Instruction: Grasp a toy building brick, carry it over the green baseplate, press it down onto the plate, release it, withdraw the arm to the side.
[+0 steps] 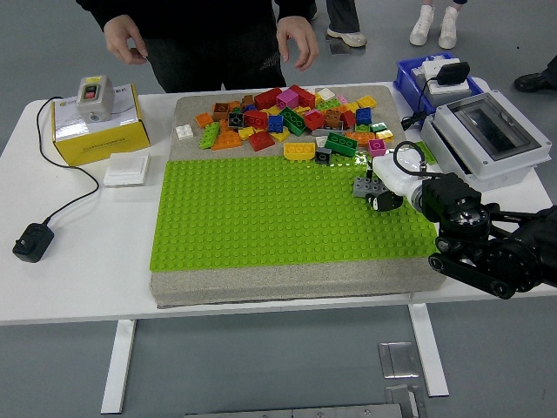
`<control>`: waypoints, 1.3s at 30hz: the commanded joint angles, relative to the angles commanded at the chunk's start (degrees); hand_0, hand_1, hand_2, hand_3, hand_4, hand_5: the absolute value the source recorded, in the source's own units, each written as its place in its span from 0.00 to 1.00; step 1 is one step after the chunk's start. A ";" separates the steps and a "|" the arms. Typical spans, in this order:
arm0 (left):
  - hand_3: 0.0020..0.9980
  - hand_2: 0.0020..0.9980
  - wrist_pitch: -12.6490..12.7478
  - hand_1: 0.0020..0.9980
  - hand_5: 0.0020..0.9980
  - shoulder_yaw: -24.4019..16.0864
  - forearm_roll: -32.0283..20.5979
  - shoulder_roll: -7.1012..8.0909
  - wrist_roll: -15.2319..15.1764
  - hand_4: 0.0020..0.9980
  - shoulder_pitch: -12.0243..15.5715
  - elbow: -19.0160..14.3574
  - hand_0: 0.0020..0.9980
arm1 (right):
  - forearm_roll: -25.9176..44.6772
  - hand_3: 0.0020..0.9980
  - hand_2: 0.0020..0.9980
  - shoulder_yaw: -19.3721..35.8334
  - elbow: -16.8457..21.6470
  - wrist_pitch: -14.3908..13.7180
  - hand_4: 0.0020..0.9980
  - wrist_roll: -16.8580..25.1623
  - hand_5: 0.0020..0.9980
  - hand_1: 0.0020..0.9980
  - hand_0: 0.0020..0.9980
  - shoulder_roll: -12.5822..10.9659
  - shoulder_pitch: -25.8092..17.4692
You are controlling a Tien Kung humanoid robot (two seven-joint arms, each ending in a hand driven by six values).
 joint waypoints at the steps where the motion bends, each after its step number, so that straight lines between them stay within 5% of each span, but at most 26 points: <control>1: 0.71 0.67 0.00 0.70 0.47 -0.02 0.02 0.01 0.00 0.39 -0.01 0.00 0.76 | -0.04 0.60 0.55 -0.03 0.01 -0.08 0.62 -0.04 0.34 0.20 0.07 0.00 0.02; 3: 0.71 0.67 0.00 0.70 0.47 0.02 -0.04 0.03 -0.02 0.39 -0.03 0.00 0.76 | -0.11 0.60 0.55 -0.11 0.02 -0.22 0.62 -0.10 0.34 0.20 0.07 0.00 0.03; 4: 0.71 0.67 -0.01 0.70 0.47 0.02 -0.05 0.04 -0.04 0.39 -0.04 0.00 0.76 | -0.14 0.51 0.50 -0.17 0.03 -0.29 0.53 -0.12 0.29 0.19 0.07 0.01 0.03; 11: 0.71 0.67 -0.04 0.70 0.47 -0.01 -0.12 -0.03 -0.06 0.39 -0.01 0.00 0.76 | -0.71 0.46 0.48 -0.05 0.83 -0.51 0.50 -0.13 0.28 0.19 0.07 -0.34 -0.06; 24: 0.71 0.68 0.00 0.70 0.47 -0.22 -0.12 -0.22 0.03 0.39 0.60 0.00 0.75 | -5.85 0.38 0.46 -0.51 11.88 -1.24 0.39 0.83 0.22 0.19 0.06 -2.66 -0.45; 30: 0.71 0.68 0.00 0.70 0.48 -0.26 0.05 -0.18 0.06 0.39 0.58 0.00 0.75 | -7.78 0.43 0.52 -3.32 15.67 -2.64 0.38 2.53 0.22 0.18 0.06 -1.17 0.55; 39: 0.71 0.68 0.01 0.70 0.48 -0.30 0.29 -0.07 0.26 0.39 0.84 0.00 0.75 | -7.92 0.45 0.53 -3.49 13.76 -2.36 0.38 4.91 0.21 0.18 0.07 2.51 2.61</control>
